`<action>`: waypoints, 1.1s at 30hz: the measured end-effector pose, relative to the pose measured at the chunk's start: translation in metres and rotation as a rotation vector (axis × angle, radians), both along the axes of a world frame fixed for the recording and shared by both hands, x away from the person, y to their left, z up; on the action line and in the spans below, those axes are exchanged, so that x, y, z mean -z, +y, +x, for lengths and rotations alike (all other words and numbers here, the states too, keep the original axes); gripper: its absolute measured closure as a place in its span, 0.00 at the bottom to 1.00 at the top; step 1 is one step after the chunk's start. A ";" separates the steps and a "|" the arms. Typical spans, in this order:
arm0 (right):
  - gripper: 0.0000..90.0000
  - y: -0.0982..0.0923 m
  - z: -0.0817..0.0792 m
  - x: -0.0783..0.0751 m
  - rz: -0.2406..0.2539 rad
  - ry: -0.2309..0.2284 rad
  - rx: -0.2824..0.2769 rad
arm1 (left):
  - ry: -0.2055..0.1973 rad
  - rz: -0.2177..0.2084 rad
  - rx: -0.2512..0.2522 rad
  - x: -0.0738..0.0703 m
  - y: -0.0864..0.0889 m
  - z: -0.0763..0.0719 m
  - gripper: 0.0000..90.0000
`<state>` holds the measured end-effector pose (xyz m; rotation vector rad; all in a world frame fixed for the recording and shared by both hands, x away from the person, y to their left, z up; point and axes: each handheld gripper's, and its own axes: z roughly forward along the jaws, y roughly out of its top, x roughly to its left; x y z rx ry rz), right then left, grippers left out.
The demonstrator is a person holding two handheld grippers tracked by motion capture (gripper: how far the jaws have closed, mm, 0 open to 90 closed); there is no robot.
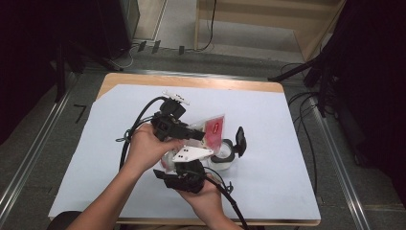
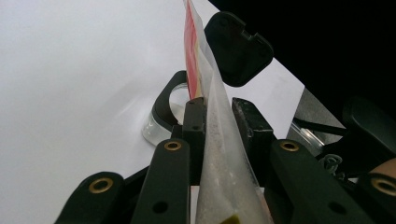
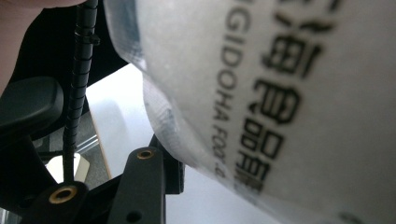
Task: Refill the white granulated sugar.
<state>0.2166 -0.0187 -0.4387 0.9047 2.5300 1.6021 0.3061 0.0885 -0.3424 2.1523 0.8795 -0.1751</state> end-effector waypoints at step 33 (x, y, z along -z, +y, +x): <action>0.69 -0.001 0.000 0.000 -0.001 -0.004 -0.003 | -0.006 0.002 0.005 0.000 -0.001 0.001 0.85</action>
